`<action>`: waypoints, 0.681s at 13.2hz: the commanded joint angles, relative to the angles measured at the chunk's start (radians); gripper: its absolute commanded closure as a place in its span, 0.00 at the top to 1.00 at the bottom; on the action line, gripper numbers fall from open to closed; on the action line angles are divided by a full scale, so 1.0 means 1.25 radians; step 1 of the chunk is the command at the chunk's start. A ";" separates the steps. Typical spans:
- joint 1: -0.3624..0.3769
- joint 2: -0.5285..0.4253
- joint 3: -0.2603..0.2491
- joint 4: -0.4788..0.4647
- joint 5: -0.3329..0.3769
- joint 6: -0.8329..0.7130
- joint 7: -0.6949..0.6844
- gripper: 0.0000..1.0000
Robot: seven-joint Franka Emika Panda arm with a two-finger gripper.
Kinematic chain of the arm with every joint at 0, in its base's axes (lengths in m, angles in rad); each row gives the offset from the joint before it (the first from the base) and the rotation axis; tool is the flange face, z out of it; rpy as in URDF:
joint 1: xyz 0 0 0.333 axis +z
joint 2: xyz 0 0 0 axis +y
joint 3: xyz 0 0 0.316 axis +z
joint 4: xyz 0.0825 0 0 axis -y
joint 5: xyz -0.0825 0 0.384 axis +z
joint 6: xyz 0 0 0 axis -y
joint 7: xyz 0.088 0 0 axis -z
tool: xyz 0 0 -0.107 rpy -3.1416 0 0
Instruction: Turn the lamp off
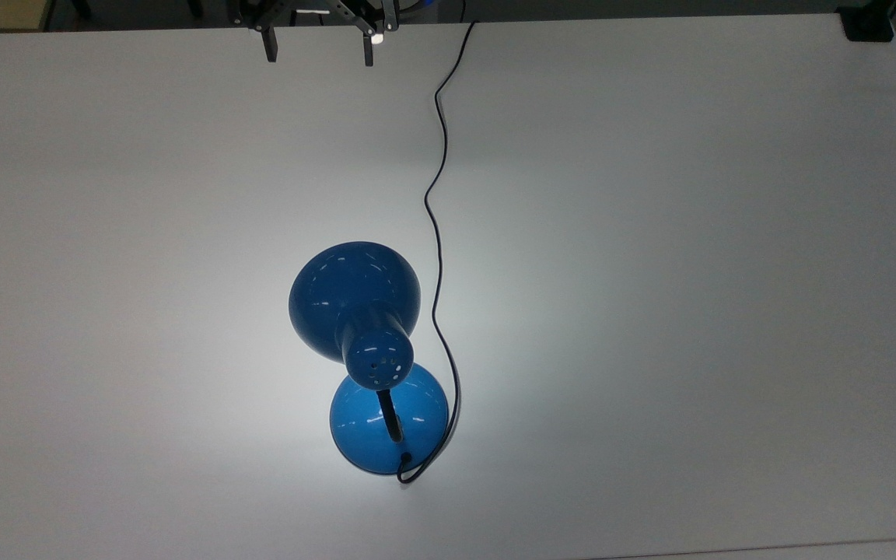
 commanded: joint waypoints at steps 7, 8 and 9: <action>0.000 0.027 0.006 0.001 -0.018 0.004 -0.227 1.00; 0.001 0.032 0.006 0.001 -0.023 0.005 -0.228 1.00; 0.002 0.045 0.006 0.001 -0.030 0.006 -0.227 0.99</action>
